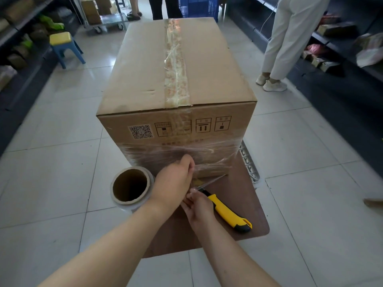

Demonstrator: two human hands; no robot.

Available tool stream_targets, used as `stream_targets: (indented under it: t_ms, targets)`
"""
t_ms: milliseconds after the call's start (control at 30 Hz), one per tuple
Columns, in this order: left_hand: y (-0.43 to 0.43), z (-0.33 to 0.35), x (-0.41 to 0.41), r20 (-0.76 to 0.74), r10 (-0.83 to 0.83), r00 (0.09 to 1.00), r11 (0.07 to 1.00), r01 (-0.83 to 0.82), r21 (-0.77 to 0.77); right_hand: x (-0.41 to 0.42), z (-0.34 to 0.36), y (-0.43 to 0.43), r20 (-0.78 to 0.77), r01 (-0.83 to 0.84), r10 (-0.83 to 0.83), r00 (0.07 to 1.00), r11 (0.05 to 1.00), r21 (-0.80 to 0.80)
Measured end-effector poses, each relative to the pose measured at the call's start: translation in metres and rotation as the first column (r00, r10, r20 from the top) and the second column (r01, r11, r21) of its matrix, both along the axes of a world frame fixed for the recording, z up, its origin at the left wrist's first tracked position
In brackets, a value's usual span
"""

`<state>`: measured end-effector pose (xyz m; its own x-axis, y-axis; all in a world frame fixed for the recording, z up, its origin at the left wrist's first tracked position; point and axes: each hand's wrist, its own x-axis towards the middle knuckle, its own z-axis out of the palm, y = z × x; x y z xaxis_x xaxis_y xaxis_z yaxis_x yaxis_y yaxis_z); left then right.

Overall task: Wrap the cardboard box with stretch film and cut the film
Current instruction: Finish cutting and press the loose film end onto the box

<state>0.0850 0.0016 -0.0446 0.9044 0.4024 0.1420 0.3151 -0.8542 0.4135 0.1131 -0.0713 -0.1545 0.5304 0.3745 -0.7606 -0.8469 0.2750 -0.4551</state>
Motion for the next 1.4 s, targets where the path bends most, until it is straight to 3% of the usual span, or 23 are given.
stream_targets:
  t_ms: [167,367,567,767,933,1100,1267,1400]
  targets:
    - [0.009,0.009,0.004,-0.185,-0.207,0.961,0.928,0.252,0.275,0.002,0.007,0.016,0.022,0.012,-0.011,1.0,1.0,-0.025]
    - [0.011,0.016,0.007,-0.264,-0.227,0.937,0.906,0.302,0.295,-0.004,0.014,0.017,0.053,0.064,-0.064,0.997,0.998,0.012]
    - [0.007,0.03,0.014,-0.138,-0.391,0.91,0.864,0.415,0.286,-0.007,0.037,0.011,0.099,0.155,-0.161,0.982,0.986,0.062]
    - [0.023,0.033,0.015,-0.203,-0.299,0.932,0.847,0.357,0.394,-0.012,0.03,0.019,0.015,0.181,-0.181,0.983,0.983,0.019]
    - [0.032,0.024,0.006,-0.363,-0.292,0.885,0.721,0.453,0.525,-0.005,0.025,0.035,0.075,0.127,-0.118,0.99,0.984,-0.126]
    - [0.036,0.03,0.008,-0.384,-0.312,0.869,0.619,0.492,0.613,0.004,0.017,0.049,0.103,0.096,-0.074,0.992,0.969,-0.228]
    - [0.045,0.027,0.013,-0.393,-0.347,0.852,0.529,0.524,0.668,0.017,0.019,0.062,0.034,0.103,-0.099,0.995,0.977,-0.189]
    - [0.048,0.028,0.018,-0.385,-0.352,0.853,0.54,0.521,0.661,0.015,0.019,0.068,0.009,0.167,-0.167,0.986,0.976,-0.142]
